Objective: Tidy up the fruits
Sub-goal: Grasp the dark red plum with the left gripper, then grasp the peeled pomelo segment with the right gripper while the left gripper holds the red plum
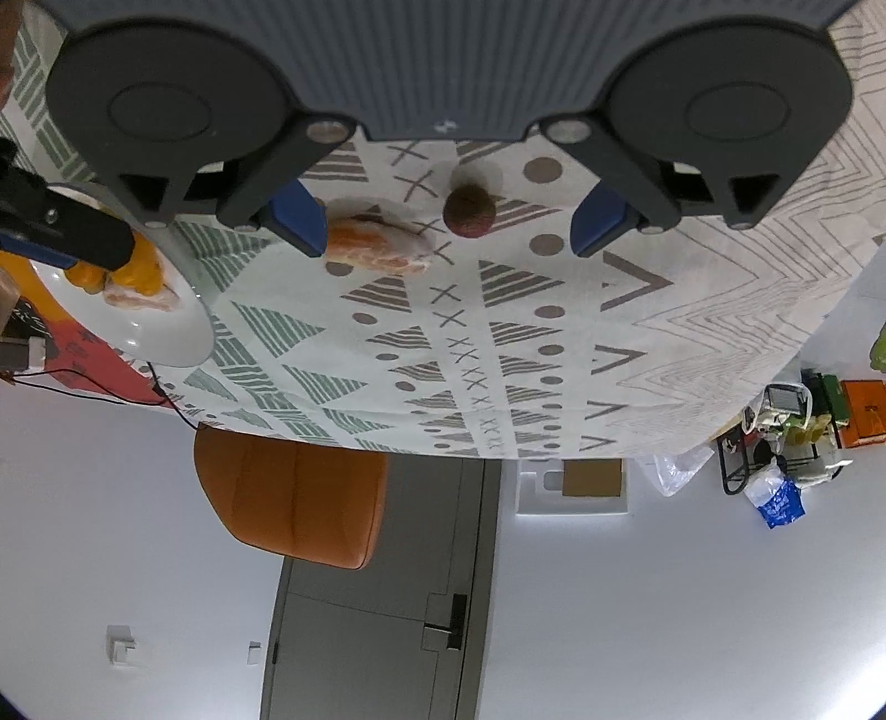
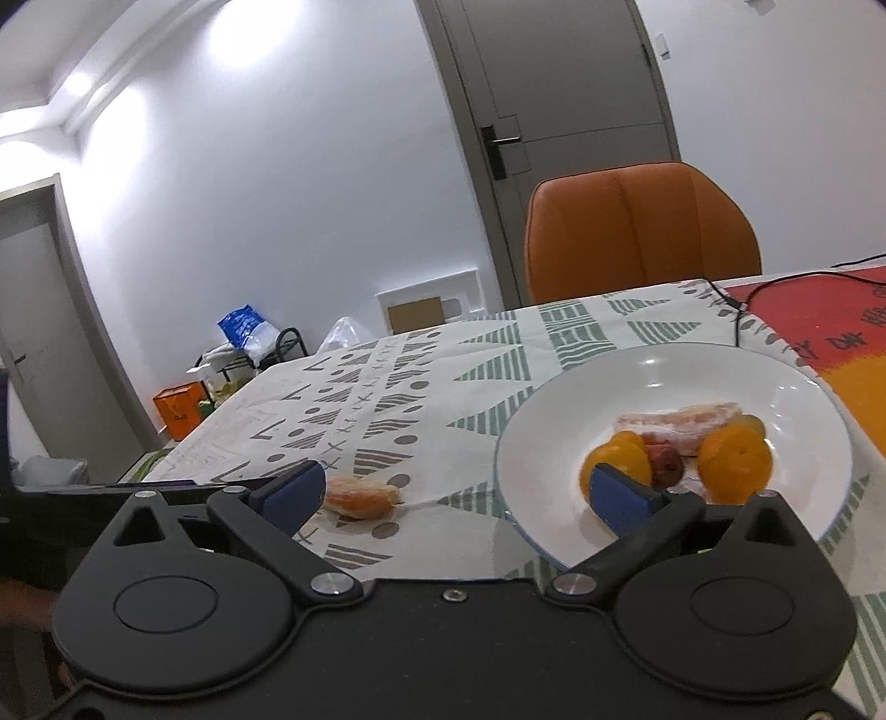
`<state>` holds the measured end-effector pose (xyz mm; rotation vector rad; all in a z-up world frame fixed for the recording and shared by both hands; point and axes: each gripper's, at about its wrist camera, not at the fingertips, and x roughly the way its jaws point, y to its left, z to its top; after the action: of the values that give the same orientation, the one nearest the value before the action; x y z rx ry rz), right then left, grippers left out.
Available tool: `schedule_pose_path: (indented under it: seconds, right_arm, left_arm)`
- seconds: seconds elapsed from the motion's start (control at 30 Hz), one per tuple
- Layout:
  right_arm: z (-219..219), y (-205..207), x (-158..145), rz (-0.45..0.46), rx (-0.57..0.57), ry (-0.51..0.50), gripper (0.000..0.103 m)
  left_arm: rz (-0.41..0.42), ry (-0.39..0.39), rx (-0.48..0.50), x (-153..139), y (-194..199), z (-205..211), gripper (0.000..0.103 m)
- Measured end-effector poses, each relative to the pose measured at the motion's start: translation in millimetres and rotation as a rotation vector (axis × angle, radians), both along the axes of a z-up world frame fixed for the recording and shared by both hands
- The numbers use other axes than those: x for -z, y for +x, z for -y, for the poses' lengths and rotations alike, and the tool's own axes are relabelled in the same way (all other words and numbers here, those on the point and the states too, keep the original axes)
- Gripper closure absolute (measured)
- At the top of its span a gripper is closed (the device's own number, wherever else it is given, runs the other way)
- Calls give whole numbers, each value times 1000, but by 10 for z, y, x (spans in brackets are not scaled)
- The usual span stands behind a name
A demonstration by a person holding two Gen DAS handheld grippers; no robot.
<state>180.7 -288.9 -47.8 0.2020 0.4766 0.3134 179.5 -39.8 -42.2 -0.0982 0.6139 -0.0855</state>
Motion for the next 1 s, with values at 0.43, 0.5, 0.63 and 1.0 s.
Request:
schedule_pose_path:
  seconds: [0.43, 0.5, 0.63, 1.0]
  right_arm:
    - [-185, 165, -44, -25, -55, -18, 0]
    - [-242, 181, -66, -20, -71, -25, 1]
    - [-343, 238, -67, -31, -102, -37, 6]
    - [-724, 402, 110, -127, -184, -64, 27]
  left_arm:
    - [-55, -83, -9, 281, 267, -127, 56]
    - [-56, -77, -13, 285, 284, -144, 78]
    - [-34, -113, -38, 214, 230, -242, 80]
    - [6, -143, -85, 54, 56, -570, 80]
